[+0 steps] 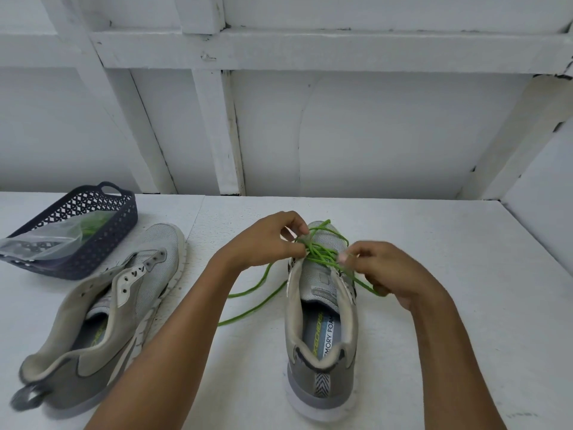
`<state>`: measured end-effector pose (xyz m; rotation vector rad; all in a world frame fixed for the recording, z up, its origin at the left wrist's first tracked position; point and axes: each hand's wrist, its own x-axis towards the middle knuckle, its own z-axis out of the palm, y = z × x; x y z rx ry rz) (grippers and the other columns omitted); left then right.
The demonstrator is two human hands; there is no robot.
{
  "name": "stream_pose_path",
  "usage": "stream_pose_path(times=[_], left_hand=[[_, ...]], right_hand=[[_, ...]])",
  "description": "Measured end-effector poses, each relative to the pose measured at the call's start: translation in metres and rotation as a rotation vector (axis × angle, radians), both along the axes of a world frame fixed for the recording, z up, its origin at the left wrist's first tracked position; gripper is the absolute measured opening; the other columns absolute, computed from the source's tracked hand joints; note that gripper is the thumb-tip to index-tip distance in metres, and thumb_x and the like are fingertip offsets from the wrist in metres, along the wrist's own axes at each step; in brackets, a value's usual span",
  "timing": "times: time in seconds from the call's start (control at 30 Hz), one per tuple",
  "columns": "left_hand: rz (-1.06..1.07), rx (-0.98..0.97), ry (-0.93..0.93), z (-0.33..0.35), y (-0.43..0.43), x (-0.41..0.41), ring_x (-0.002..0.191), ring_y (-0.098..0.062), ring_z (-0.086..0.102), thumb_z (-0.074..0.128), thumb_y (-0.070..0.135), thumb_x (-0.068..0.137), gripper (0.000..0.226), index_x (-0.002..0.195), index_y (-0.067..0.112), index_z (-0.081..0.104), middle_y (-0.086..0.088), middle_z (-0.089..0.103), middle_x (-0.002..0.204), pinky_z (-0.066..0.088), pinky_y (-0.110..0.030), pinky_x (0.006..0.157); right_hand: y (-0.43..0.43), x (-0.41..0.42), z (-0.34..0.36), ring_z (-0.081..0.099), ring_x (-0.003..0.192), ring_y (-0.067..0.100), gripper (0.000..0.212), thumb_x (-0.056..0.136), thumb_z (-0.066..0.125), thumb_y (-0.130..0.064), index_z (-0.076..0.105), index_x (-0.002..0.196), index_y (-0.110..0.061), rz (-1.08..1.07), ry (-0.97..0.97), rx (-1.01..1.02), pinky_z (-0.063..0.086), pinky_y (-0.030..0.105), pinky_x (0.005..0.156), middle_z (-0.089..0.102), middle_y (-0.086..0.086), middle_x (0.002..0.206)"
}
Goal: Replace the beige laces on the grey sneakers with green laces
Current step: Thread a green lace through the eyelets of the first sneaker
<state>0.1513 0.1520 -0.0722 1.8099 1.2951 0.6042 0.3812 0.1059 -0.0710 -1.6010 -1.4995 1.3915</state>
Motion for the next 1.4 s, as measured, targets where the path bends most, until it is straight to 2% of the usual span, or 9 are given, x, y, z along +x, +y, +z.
stream_pose_path(times=[0.13, 0.27, 0.33, 0.57, 0.73, 0.83, 1.07, 1.27, 1.4], left_hand=[[0.012, 0.037, 0.033, 0.000, 0.000, 0.000, 0.109, -0.001, 0.051, 0.075, 0.017, 0.078, 0.043, 0.114, 0.032, 0.056, 0.013, 0.054, 0.121, 0.044, -0.019, 0.078], [0.006, -0.015, 0.016, 0.001, 0.000, 0.000, 0.114, -0.003, 0.050, 0.075, 0.023, 0.076, 0.050, 0.119, 0.033, 0.053, 0.013, 0.053, 0.124, 0.045, -0.019, 0.081], [0.007, -0.024, 0.020, 0.000, 0.000, -0.002, 0.115, -0.004, 0.050, 0.075, 0.027, 0.073, 0.052, 0.120, 0.034, 0.053, 0.014, 0.053, 0.124, 0.046, -0.020, 0.083], [-0.007, -0.043, 0.032, -0.003, 0.004, -0.002, 0.115, -0.006, 0.052, 0.076, 0.020, 0.080, 0.050, 0.123, 0.032, 0.053, 0.013, 0.055, 0.124, 0.046, -0.024, 0.085], [0.014, -0.051, 0.032, -0.003, 0.003, -0.001, 0.117, -0.009, 0.052, 0.077, 0.021, 0.079, 0.063, 0.134, 0.031, 0.046, 0.010, 0.054, 0.127, 0.048, -0.029, 0.092], [0.044, -0.061, 0.016, -0.003, 0.002, -0.002, 0.120, -0.010, 0.048, 0.078, 0.023, 0.080, 0.082, 0.147, 0.034, 0.031, 0.009, 0.049, 0.132, 0.044, -0.028, 0.092], [0.029, -0.071, 0.031, -0.003, 0.003, -0.003, 0.126, -0.012, 0.045, 0.079, 0.025, 0.081, 0.086, 0.149, 0.037, 0.028, 0.009, 0.045, 0.138, 0.042, -0.030, 0.097], [0.037, -0.075, 0.024, -0.003, 0.002, -0.003, 0.125, -0.011, 0.046, 0.077, 0.023, 0.081, 0.081, 0.147, 0.039, 0.032, 0.010, 0.046, 0.137, 0.043, -0.028, 0.095], [0.025, -0.078, 0.031, -0.003, 0.001, -0.003, 0.125, -0.010, 0.046, 0.076, 0.025, 0.081, 0.079, 0.146, 0.039, 0.033, 0.010, 0.047, 0.136, 0.044, -0.029, 0.096]], right_hand=[[-0.002, -0.003, 0.000, 0.045, 0.050, -0.002, 0.019, 0.089, 0.071, -0.023, 0.067, 0.075, -0.010, 0.104, -0.100, 0.149, 0.035, 0.015, 0.053, 0.061, -0.003, 0.068], [0.001, -0.004, 0.010, 0.070, 0.087, 0.021, 0.018, 0.091, 0.056, -0.019, 0.049, 0.076, -0.009, -0.040, 0.723, 0.159, 0.056, 0.032, 0.083, 0.073, 0.011, 0.089], [0.001, -0.002, 0.014, 0.058, 0.051, 0.017, 0.019, 0.091, 0.050, -0.023, 0.042, 0.076, -0.013, -0.164, 0.948, 0.050, 0.055, 0.027, 0.054, 0.057, 0.006, 0.060], [-0.005, 0.005, 0.009, 0.035, 0.041, 0.002, 0.025, 0.086, 0.073, -0.032, 0.069, 0.076, -0.009, 0.118, -0.175, 0.067, 0.025, 0.013, 0.042, 0.046, -0.010, 0.050], [-0.004, 0.001, 0.010, 0.068, 0.087, 0.013, 0.019, 0.093, 0.059, -0.016, 0.055, 0.075, -0.012, 0.061, 0.404, 0.191, 0.053, 0.028, 0.080, 0.074, 0.010, 0.097], [-0.001, 0.004, 0.015, 0.059, 0.052, 0.020, 0.021, 0.094, 0.048, -0.022, 0.041, 0.076, -0.013, -0.147, 0.838, 0.082, 0.056, 0.031, 0.058, 0.058, 0.006, 0.060], [-0.004, 0.011, 0.005, 0.040, 0.043, 0.003, 0.030, 0.087, 0.070, -0.039, 0.069, 0.074, -0.013, 0.131, -0.195, 0.055, 0.030, 0.018, 0.050, 0.051, -0.009, 0.049], [-0.004, 0.004, 0.006, 0.067, 0.104, 0.025, 0.027, 0.090, 0.058, -0.027, 0.052, 0.072, -0.008, 0.038, 0.530, 0.176, 0.052, 0.034, 0.091, 0.074, 0.013, 0.103], [-0.003, -0.005, 0.006, 0.069, 0.077, 0.031, 0.028, 0.096, 0.049, -0.023, 0.044, 0.072, -0.008, -0.103, 0.665, 0.090, 0.059, 0.036, 0.069, 0.062, 0.011, 0.064]])
